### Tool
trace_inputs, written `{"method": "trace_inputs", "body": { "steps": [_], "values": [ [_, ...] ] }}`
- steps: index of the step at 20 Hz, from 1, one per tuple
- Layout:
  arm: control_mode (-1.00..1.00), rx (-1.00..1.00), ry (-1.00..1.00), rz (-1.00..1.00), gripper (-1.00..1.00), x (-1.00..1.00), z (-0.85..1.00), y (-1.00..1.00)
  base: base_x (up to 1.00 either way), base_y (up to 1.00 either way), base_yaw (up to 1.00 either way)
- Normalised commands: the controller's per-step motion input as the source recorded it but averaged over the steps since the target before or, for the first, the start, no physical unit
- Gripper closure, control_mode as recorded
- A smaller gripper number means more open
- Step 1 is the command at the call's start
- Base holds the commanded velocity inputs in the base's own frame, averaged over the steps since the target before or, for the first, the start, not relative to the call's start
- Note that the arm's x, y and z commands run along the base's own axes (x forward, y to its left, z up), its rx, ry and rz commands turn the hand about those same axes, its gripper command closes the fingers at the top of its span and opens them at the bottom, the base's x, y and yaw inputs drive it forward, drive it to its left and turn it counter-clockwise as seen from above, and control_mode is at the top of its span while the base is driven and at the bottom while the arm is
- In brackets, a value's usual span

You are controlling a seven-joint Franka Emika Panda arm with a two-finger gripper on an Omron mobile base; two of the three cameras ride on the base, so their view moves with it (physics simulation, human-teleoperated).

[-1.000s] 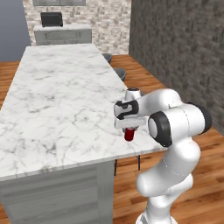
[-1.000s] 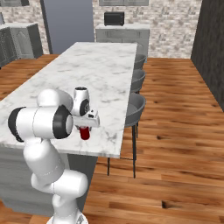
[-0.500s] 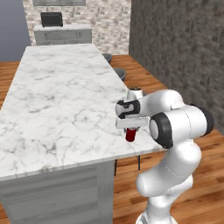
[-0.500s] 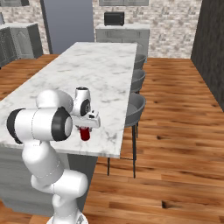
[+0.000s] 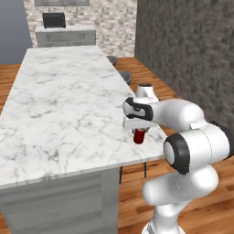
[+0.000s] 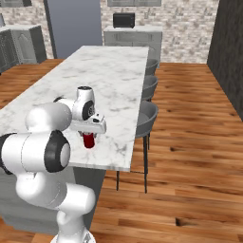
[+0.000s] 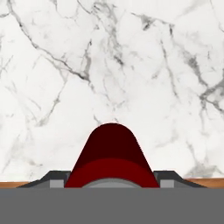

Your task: Four empty soda cans are scattered around the kitchen. Gather all the cans and cluster them next to the stove for recycling.

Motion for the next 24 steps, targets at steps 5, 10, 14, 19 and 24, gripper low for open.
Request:
{"method": "trace_inputs", "body": {
  "steps": [5,10,14,19,24],
  "values": [
    [-1.00,0.00,0.00,0.00,1.00,-0.40,0.54,-0.01,0.00,0.00,0.00],
    [-1.00,0.00,0.00,0.01,1.00,-0.28,0.51,0.00,0.00,0.00,0.00],
    [-1.00,0.00,0.00,0.02,1.00,-0.15,0.28,0.01,0.00,0.00,0.00],
    [-1.00,0.00,0.02,0.02,1.00,-0.15,0.16,0.00,0.00,0.00,0.00],
    [-1.00,0.00,0.01,0.01,1.00,-0.29,0.18,0.00,0.00,0.00,0.00]
  ]
}}
